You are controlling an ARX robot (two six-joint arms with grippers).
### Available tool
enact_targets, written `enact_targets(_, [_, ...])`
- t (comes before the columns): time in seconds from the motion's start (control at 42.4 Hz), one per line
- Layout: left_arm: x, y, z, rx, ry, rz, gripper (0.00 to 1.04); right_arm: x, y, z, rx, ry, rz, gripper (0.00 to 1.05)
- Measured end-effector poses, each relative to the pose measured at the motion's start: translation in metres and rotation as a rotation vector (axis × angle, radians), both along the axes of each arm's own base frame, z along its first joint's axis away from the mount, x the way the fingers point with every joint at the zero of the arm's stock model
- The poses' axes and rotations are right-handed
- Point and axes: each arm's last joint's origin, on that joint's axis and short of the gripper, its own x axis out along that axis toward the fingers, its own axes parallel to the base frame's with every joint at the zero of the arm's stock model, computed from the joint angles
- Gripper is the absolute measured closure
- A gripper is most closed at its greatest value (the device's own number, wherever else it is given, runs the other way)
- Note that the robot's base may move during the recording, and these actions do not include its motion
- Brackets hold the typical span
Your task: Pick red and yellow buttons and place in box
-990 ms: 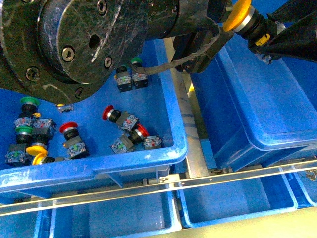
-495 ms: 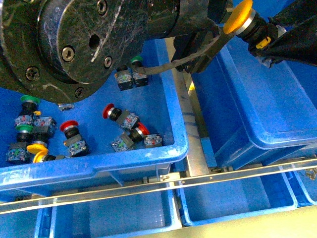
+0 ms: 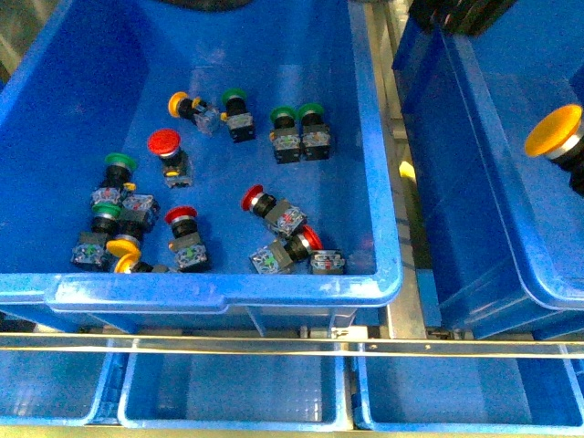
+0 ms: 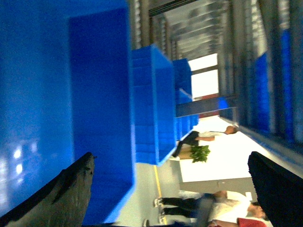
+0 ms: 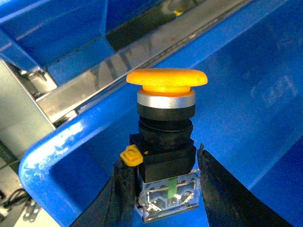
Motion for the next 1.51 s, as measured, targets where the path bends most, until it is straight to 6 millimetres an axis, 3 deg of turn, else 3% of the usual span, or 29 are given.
enact_targets(0.377, [-0.003, 0.012, -0.008, 0.020, 0.029, 0.024, 0.08, -0.002, -0.002, -0.003, -0.004, 0.018, -0.002, 0.73])
enact_targets(0.683, [-0.011, 0.057, -0.048, 0.277, 0.015, 0.137, 0.08, -0.003, -0.016, 0.007, -0.019, -0.029, -0.076, 0.73])
enact_targets(0.896, [-0.012, 0.083, -0.053, 0.366, -0.030, 0.205, 0.08, -0.005, -0.021, 0.009, -0.031, -0.047, -0.104, 0.73])
enact_targets(1.202, [-0.046, 0.133, -0.029, 0.448, -0.176, 0.238, 0.08, -0.011, -0.033, 0.022, -0.049, -0.147, -0.196, 0.73])
enact_targets(1.508, [-0.099, 0.215, -0.028, 0.579, -0.203, 0.343, 0.08, -0.021, -0.036, 0.025, -0.013, -0.257, -0.279, 0.73])
